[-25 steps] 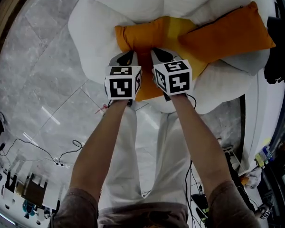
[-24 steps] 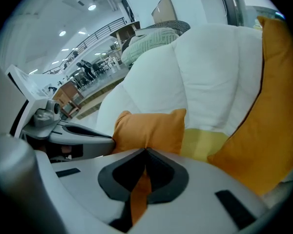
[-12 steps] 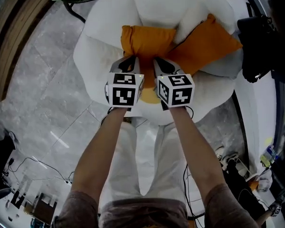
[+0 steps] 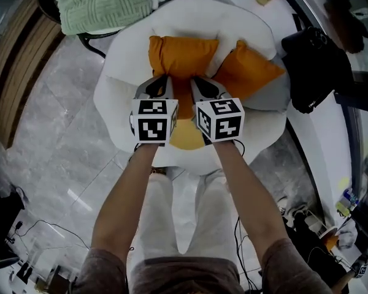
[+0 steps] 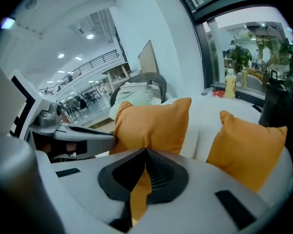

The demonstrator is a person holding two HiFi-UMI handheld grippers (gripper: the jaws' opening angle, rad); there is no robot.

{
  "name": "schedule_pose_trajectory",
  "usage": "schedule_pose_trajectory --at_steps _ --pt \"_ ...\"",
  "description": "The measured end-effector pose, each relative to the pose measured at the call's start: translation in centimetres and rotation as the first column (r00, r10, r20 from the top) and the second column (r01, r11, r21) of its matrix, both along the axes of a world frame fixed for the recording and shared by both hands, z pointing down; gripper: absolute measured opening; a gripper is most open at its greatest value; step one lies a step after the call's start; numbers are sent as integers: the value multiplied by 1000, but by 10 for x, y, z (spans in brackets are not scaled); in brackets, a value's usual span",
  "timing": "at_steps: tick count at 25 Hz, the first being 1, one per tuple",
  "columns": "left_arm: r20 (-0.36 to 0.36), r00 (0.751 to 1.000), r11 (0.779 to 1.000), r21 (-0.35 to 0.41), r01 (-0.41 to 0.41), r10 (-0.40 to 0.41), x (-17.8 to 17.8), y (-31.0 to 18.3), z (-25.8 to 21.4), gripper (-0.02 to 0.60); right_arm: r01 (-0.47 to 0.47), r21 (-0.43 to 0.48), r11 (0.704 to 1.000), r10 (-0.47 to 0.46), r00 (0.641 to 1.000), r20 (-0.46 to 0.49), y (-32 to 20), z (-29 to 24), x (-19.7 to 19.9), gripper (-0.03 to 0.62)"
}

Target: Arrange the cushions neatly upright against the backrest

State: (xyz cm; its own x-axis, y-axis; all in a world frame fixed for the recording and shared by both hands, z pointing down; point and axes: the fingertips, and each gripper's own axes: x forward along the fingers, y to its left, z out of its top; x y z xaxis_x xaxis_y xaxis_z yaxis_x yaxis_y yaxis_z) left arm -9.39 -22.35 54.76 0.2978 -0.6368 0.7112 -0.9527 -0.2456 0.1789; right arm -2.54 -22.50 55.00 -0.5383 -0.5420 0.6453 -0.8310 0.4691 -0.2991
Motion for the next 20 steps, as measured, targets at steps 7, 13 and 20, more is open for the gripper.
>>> schedule_pose_trajectory --at_steps 7,13,20 --pt "-6 1000 1000 1 3 -3 3 -26 31 9 6 29 1000 -6 1000 -7 -25 32 3 25" --pt "18 1000 1000 -3 -7 7 0 -37 72 11 34 51 998 -33 999 -34 -32 73 0 25" --pt "-2 999 999 -9 34 -34 -5 -34 93 12 48 59 997 -47 998 -32 -29 92 -7 26"
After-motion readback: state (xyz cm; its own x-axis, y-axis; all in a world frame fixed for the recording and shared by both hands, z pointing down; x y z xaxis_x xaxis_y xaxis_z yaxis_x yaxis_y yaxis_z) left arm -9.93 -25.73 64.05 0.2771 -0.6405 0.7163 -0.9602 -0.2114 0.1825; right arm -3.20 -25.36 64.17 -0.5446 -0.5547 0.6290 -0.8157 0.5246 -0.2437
